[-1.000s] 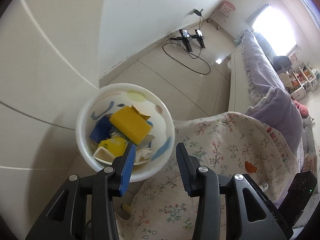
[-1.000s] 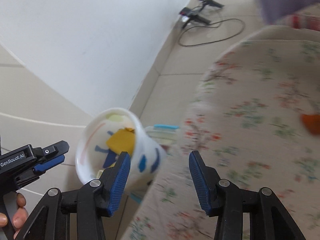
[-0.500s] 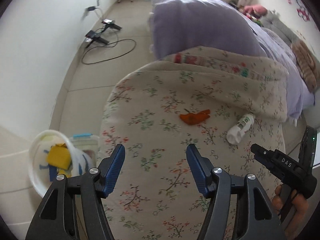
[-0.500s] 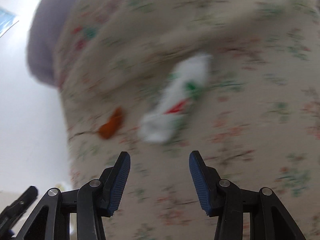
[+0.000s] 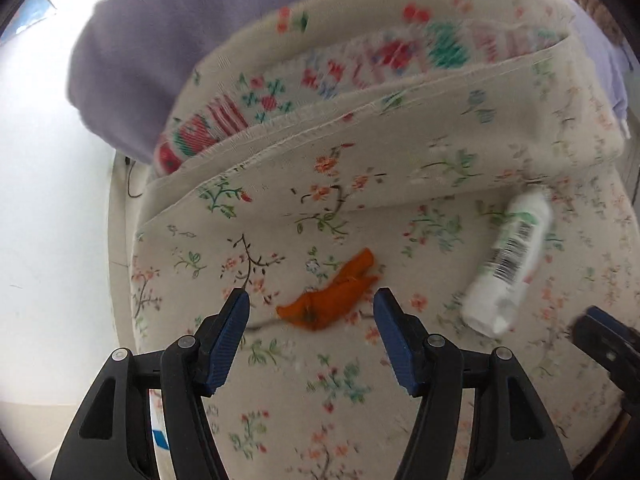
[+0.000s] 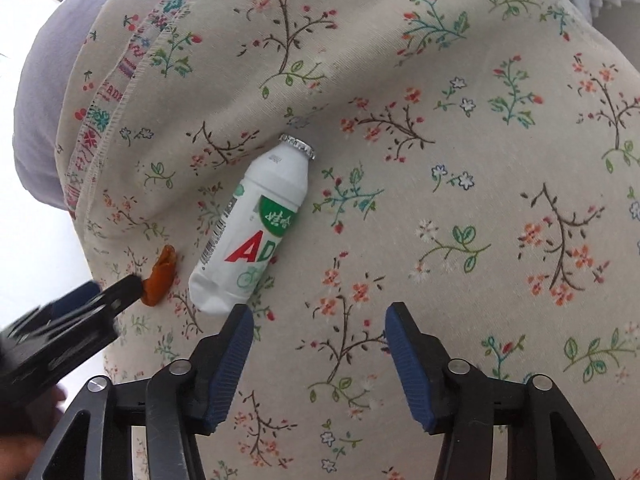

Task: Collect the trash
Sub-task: 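Move both tools back over the orange peel and AD bottle, then grasp the orange peel with the left tool while the right tool grasps the white AD bottle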

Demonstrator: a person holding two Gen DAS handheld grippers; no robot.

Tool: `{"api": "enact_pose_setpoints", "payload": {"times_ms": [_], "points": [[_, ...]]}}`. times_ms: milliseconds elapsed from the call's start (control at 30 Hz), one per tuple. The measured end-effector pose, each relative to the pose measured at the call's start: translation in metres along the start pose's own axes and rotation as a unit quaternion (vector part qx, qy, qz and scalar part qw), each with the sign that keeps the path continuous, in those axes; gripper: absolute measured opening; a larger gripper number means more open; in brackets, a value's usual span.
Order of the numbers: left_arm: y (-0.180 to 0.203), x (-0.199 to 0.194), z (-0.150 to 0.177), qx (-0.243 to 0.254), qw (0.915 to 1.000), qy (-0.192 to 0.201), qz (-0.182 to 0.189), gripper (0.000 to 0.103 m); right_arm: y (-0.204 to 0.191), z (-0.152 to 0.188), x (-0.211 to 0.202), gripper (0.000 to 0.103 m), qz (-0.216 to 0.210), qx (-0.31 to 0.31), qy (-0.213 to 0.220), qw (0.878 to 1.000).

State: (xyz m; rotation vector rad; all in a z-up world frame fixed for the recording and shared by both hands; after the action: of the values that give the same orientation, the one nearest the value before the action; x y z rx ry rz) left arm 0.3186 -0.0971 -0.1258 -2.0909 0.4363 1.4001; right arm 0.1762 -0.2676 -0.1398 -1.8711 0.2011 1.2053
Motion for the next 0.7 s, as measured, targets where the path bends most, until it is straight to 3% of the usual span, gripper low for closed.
{"api": "enact_pose_setpoints", "payload": {"times_ms": [133,200,233,267,333,467,700], "points": [[-0.021,0.029,0.017,-0.046,0.9986,-0.023,0.014,0.069,-0.005,-0.005,0.008,0.063,-0.003,0.008,-0.001,1.0],[-0.031,0.031,0.022,-0.073,0.9964,-0.003,0.044,0.064,-0.003,-0.01,0.012,0.064,-0.003,0.012,0.0,1.0],[-0.035,0.032,0.025,-0.082,0.9947,-0.002,0.061,0.054,-0.004,-0.013,0.014,0.064,-0.005,0.013,-0.003,1.0],[-0.038,0.032,0.027,-0.093,0.9927,0.001,0.077,0.035,-0.008,-0.014,0.018,0.064,-0.009,0.015,-0.007,1.0],[-0.048,0.032,0.029,-0.105,0.9923,0.003,0.066,0.01,-0.018,-0.015,0.024,0.065,-0.016,0.012,-0.012,1.0],[-0.054,0.031,0.037,-0.109,0.9918,0.015,0.065,0.0,-0.04,-0.018,0.038,0.068,-0.014,-0.008,-0.014,1.0],[-0.066,0.024,0.053,-0.159,0.9805,0.028,0.112,0.0,-0.056,-0.032,0.058,0.068,-0.006,-0.004,-0.017,1.0]]}}
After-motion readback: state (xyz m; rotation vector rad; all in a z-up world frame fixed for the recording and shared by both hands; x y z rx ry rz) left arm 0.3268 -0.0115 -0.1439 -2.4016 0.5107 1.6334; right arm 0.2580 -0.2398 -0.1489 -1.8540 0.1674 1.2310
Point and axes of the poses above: each gripper's, at about its wrist camera, not at the fingertips, and x roughly the way its jaws point, y to its right, z to its underside, the point moved 6 cm from there along x, roughly the way its jaws point, and after that the axes turned 12 degrees about x, right-handed, at the moved point
